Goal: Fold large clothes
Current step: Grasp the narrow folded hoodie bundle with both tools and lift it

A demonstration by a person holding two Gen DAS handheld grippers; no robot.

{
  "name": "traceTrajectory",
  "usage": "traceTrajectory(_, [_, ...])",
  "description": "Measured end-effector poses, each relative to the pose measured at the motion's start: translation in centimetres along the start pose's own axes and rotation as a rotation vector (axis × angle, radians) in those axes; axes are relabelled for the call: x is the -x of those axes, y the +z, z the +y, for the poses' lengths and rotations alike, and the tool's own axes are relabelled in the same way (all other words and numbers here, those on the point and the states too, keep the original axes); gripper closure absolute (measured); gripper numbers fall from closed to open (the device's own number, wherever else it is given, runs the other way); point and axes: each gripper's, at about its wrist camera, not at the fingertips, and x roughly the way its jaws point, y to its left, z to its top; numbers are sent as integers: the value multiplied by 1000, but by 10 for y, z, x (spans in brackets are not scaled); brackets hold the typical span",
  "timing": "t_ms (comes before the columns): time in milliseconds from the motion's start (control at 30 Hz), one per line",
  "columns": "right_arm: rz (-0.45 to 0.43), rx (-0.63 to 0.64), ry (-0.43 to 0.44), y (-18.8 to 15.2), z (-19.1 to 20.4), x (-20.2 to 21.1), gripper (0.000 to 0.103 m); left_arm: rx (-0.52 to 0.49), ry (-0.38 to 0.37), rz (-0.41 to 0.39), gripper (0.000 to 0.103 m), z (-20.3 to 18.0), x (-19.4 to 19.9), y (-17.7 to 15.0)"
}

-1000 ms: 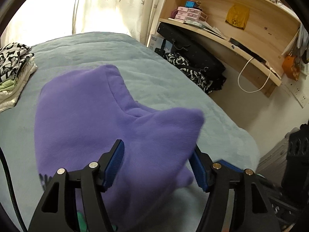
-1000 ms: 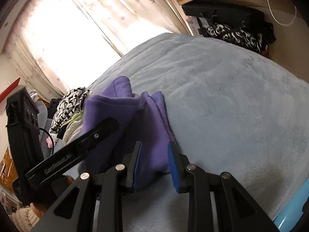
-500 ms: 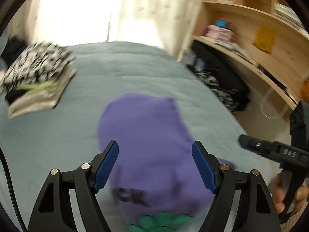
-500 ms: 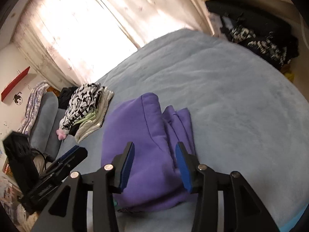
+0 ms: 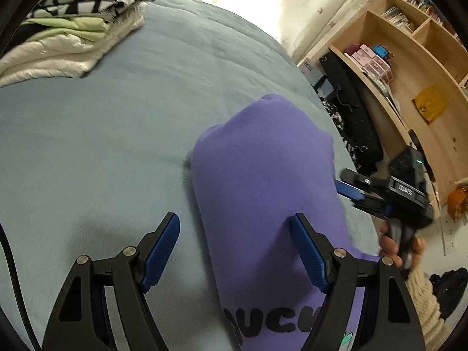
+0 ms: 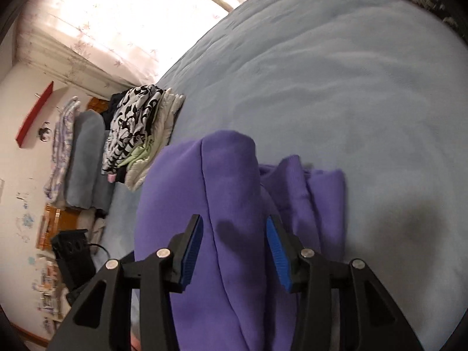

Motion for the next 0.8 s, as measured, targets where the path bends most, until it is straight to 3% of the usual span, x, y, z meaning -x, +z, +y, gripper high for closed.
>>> traceTrajectory(333, [123,-17,182,12,-28,-45,47,19,-117,37,24,8,-28,15])
traceTrajectory(533, [97,-49,163,20,-53,-28,47,-16,-107,38,24,7,-29,17])
traceTrajectory(800, [111,-62,279,28,-44,-50,44,-9,-105,45,21,3,-29,17])
